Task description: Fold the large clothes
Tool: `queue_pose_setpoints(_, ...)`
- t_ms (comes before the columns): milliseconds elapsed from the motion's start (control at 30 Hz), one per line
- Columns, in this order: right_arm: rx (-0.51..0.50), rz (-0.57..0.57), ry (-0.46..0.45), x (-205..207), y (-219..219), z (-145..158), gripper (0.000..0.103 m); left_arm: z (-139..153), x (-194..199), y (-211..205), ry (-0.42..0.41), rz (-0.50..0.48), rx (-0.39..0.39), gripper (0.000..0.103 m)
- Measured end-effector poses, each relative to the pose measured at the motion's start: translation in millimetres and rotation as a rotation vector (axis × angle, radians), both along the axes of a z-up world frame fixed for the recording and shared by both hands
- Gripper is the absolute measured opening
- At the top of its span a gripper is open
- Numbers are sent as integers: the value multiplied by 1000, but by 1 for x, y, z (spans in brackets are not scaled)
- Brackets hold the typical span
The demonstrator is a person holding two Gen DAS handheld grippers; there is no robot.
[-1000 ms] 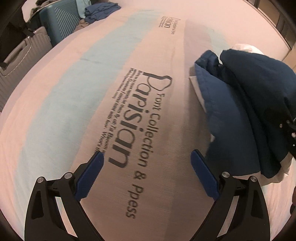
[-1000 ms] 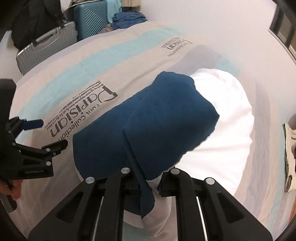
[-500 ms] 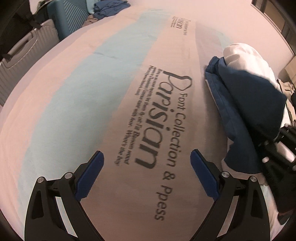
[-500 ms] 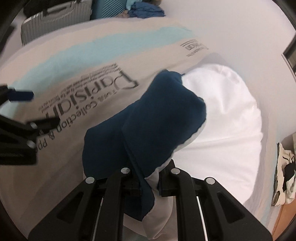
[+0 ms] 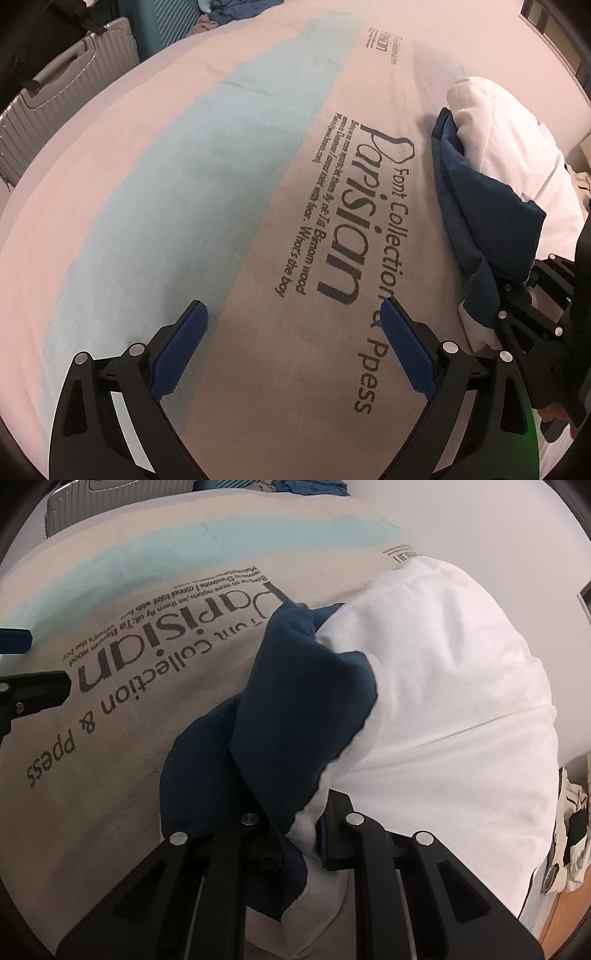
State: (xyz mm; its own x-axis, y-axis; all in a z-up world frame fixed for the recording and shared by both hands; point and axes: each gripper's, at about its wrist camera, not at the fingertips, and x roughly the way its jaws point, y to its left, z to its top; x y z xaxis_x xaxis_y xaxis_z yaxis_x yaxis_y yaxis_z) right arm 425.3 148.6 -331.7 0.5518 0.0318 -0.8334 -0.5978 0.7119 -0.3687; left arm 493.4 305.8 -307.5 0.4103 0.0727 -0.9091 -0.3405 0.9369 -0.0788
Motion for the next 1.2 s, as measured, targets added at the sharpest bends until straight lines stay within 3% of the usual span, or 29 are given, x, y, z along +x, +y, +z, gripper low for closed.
queue_pose_setpoints(233, 44, 7, 91, 15, -11, 10, 16, -2, 4, -7, 15, 1, 6, 91)
queue_pose_setpoints(333, 60, -8, 160, 25, -14, 18, 23, 3, 3, -10, 20, 11, 5, 91)
queue_pose_setpoints(467, 145, -61, 288, 42, -27, 30, 47, 13, 3, -10, 22, 17, 8, 91)
queue_pose_setpoints(533, 188, -62, 339, 47, -33, 36, 62, 18, 4, -9, 24, 20, 7, 91)
queue_pose_setpoints(567, 212, -65, 368, 49, -36, 40, 74, 20, 4, -9, 24, 15, 9, 91)
queue_pose_setpoints(633, 246, -64, 396, 51, -41, 45, 81, 24, 7, -11, 22, -6, 29, 91)
queue_pose_setpoints(867, 314, -66, 408, 54, -63, 71, 81, 33, 15, -17, 6, -19, 49, 91)
queue_pose_setpoints(1067, 293, 0, 270, 37, -87, 119, 81, 38, 19, -29, -6, -31, 39, 91)
queue_pose_setpoints(1200, 313, -43, 194, 38, -111, 146, 81, 53, 27, -36, -37, -53, 38, 91)
